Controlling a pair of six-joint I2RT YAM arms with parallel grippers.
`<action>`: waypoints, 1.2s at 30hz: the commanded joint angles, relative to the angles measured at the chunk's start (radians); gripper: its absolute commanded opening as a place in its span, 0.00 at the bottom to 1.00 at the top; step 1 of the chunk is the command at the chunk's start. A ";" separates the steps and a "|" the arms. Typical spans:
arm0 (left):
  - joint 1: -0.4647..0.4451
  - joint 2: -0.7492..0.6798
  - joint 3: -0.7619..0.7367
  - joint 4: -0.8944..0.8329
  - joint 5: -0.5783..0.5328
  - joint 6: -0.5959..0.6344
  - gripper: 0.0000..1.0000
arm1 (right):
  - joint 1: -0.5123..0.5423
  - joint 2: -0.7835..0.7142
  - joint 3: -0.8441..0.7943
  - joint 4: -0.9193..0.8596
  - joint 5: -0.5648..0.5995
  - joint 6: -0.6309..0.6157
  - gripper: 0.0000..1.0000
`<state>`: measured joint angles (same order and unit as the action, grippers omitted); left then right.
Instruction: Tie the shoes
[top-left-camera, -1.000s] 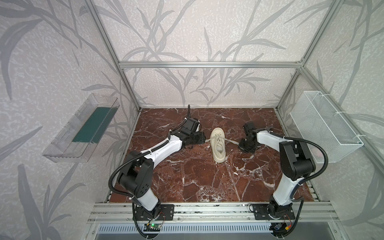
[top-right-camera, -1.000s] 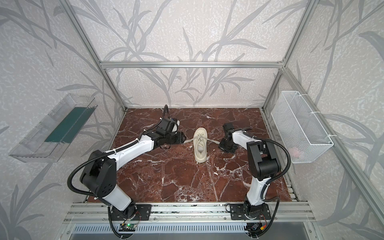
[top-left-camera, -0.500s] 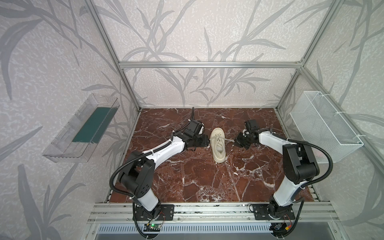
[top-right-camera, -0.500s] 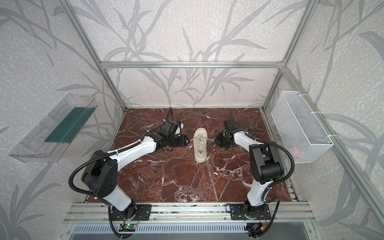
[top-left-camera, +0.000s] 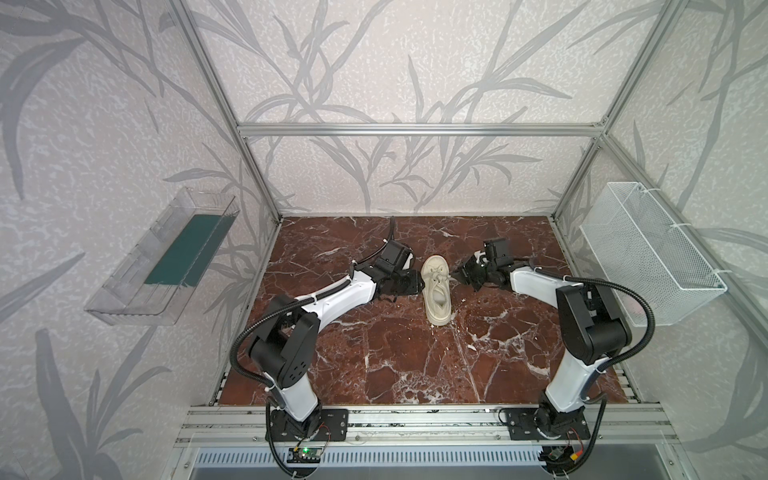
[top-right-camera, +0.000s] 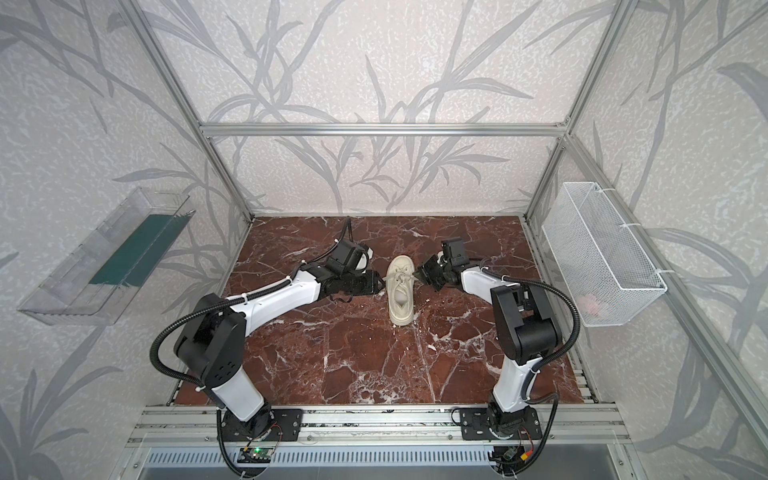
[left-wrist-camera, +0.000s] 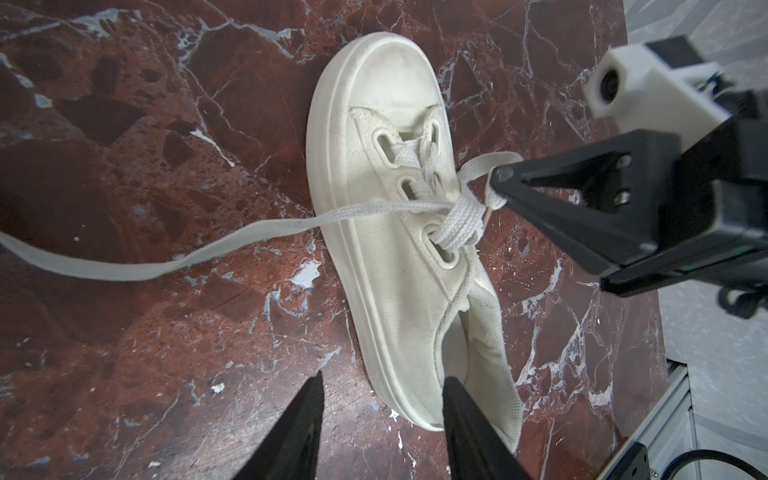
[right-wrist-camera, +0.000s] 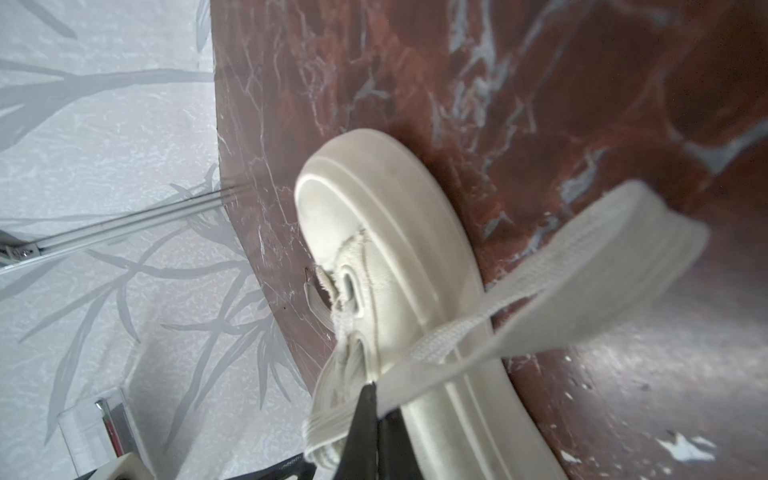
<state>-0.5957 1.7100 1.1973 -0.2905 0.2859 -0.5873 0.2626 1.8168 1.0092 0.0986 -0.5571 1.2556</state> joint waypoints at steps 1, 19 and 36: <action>-0.004 0.013 0.041 0.011 0.004 -0.010 0.49 | 0.007 -0.017 -0.088 0.249 0.024 0.214 0.00; -0.004 0.020 0.046 0.019 0.019 -0.017 0.49 | 0.022 -0.004 -0.257 0.617 0.076 0.448 0.00; -0.003 0.023 0.050 0.021 0.022 -0.017 0.49 | 0.050 0.026 -0.262 0.617 0.097 0.474 0.00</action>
<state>-0.5957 1.7210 1.2213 -0.2794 0.3069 -0.5980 0.3073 1.8282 0.7532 0.7074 -0.4713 1.7241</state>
